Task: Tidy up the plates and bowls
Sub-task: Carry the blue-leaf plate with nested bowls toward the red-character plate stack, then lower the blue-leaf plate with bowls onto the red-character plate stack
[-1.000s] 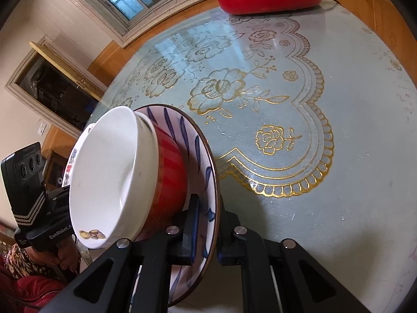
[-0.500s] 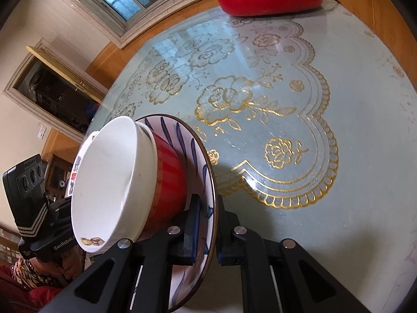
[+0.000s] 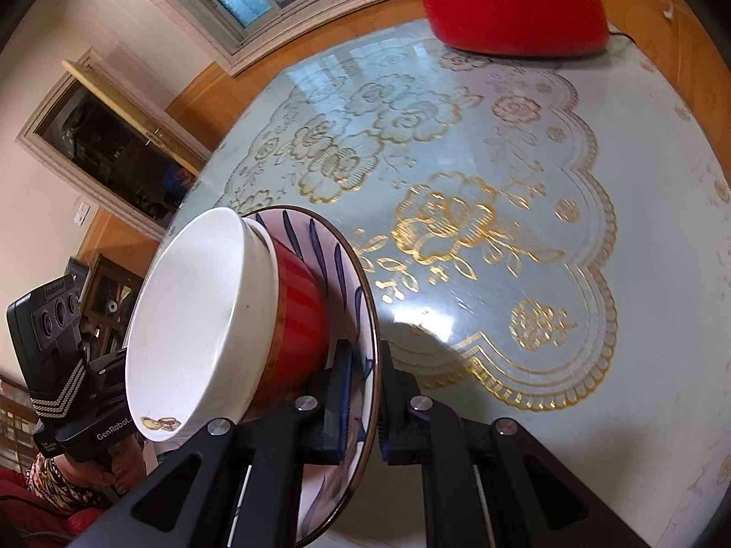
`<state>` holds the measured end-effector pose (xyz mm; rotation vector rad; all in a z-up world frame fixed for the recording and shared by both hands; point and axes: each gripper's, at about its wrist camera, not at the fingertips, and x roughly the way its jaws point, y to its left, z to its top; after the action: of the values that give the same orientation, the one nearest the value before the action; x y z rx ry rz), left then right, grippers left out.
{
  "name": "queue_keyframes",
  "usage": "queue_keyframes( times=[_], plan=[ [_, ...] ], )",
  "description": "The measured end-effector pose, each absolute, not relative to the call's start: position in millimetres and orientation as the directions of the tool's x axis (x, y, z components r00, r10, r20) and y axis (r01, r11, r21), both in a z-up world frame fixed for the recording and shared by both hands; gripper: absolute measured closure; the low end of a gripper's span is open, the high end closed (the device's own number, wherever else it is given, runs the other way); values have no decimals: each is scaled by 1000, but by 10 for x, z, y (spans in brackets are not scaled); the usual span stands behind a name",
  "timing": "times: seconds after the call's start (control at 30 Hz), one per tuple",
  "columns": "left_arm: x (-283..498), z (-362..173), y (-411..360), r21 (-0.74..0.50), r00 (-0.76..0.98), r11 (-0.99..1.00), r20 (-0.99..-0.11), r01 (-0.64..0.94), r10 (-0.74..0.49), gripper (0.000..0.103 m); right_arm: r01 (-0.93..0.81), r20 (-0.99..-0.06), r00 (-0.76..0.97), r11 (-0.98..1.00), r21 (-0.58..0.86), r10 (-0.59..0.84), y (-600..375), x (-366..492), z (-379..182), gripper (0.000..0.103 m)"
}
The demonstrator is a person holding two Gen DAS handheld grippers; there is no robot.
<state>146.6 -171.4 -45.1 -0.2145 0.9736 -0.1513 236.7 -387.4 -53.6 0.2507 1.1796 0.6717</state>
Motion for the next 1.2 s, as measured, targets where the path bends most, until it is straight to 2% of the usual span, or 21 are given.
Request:
queue_keyframes(
  times=[0.5,1.2],
  plan=[
    [1277,-100,-866,-261,619,962,-770,-79,-158,91,-481,-736,199,719,502,647,-2974,2540,-137,94],
    [1022,-352,226,-221,579,954,-812,-201,-66,91,-517,-729,98,661,544,677,-1715,2500,-467,94]
  ],
)
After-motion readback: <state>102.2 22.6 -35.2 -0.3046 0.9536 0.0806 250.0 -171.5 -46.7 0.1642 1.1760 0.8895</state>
